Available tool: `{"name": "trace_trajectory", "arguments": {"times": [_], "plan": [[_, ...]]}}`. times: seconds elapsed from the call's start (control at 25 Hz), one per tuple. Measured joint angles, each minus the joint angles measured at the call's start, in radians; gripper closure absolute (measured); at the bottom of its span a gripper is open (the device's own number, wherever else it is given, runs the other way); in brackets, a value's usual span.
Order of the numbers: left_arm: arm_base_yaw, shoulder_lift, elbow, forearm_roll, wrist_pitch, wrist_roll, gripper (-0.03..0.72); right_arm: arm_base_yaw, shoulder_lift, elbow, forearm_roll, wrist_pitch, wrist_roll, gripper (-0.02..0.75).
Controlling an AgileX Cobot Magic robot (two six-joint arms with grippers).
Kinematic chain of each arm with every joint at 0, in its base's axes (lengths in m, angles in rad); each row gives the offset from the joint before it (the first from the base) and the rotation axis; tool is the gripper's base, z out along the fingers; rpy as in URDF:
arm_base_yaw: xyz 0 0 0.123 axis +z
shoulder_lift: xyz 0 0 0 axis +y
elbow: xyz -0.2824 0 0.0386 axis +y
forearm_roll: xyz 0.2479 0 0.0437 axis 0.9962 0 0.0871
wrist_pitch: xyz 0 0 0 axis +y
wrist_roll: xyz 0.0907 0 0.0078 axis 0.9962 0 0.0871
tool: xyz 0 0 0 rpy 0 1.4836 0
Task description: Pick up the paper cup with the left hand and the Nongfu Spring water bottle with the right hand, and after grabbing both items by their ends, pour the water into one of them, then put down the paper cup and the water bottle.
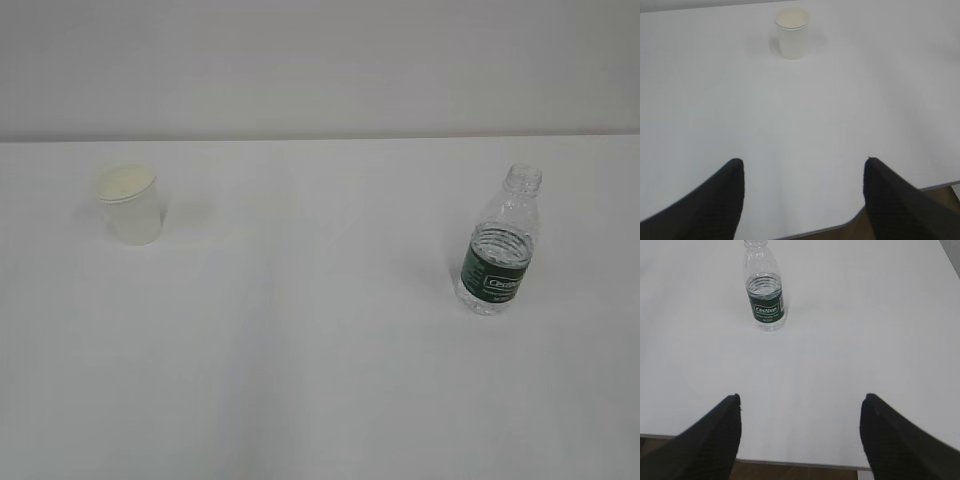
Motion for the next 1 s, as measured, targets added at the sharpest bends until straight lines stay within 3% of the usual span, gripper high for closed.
{"name": "trace_trajectory", "arguments": {"times": [1.0], "plan": [[0.000, 0.000, 0.000, -0.018, 0.000, 0.000, 0.166, 0.000, 0.000, 0.000, 0.000, 0.000, 0.000, 0.184]]}}
